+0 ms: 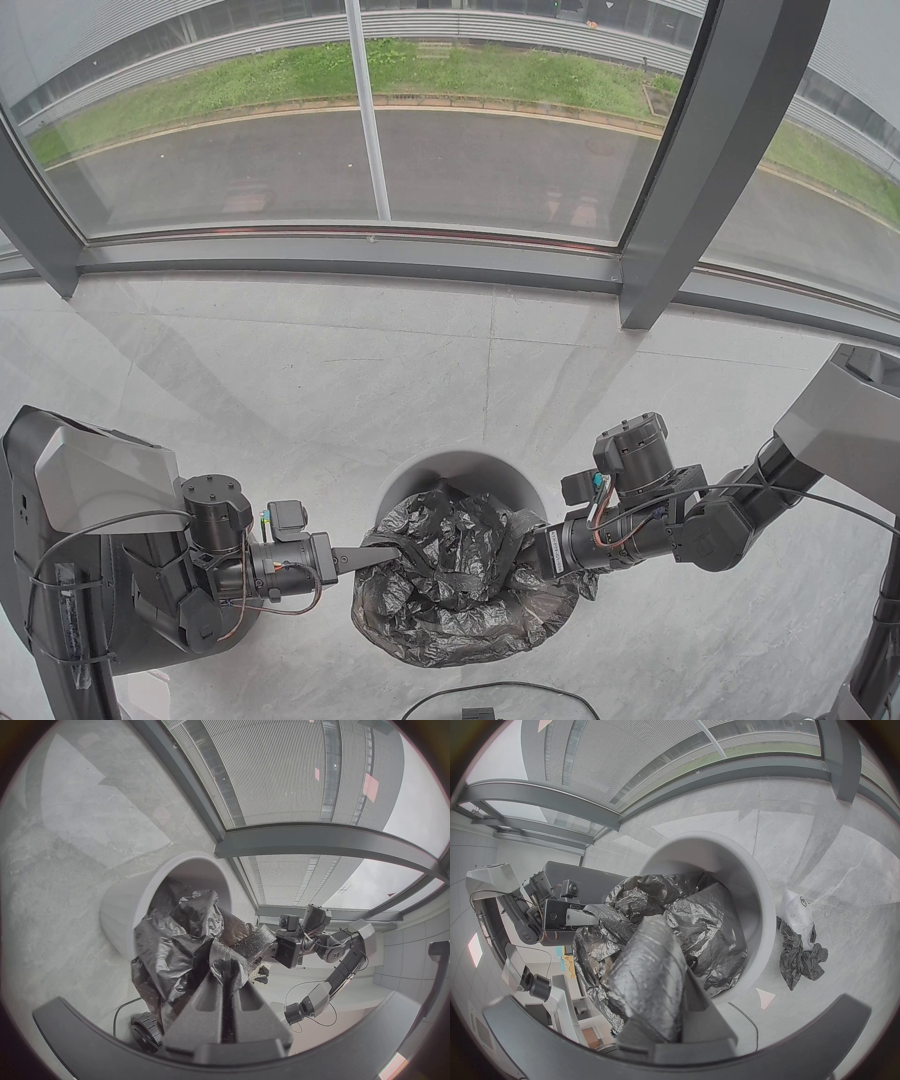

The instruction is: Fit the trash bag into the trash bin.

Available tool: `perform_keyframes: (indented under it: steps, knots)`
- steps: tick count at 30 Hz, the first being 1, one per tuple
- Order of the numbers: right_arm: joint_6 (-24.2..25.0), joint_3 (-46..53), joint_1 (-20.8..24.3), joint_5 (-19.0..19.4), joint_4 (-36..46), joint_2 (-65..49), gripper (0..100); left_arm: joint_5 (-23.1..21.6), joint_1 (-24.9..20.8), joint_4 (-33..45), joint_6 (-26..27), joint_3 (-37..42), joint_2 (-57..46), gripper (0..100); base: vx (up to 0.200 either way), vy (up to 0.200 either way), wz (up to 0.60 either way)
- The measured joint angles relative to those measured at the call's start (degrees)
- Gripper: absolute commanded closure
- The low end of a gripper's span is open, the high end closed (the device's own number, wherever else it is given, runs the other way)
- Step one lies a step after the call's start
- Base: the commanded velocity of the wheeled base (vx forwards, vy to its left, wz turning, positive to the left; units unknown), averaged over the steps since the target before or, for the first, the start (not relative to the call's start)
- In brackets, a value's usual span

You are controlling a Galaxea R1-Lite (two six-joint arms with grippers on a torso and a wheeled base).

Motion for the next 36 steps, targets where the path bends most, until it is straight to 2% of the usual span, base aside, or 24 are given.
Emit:
perform_keyframes:
  steps: [12,17,23,30,31,36]
  knots:
    - [-1.34,0.0,0.29,-0.38,-0.04,1.85,100,-0.06,0.13,0.0,2.6,-1.6,3.01,100,0.0,0.0,0.0]
    - [-3.78,-0.02,0.07,-3.28,-1.01,2.66,100,-0.13,0.27,0.0,2.66,-3.06,3.8,100,0.0,0.0,0.0]
    - [-4.38,0.41,-0.22,-6.31,-7.01,3.62,100,-0.15,0.82,0.0,2.68,-4.57,4.57,100,0.0,0.0,0.0]
    - [-5.18,0.61,-0.52,-7.06,-7.39,4.14,100,-0.15,1.49,-0.07,2.84,-5.38,4.94,100,0.0,0.0,0.0]
    - [-5.4,0.69,-0.55,-7.47,-7.4,4.17,0,-0.15,1.49,-0.09,2.84,-5.4,4.94,100,0.0,0.0,0.0]
    - [-6.28,1.63,-0.59,-9.06,-8.24,4.08,0,-0.15,1.54,-0.09,2.88,-5.4,4.94,100,0.0,0.0,0.0]
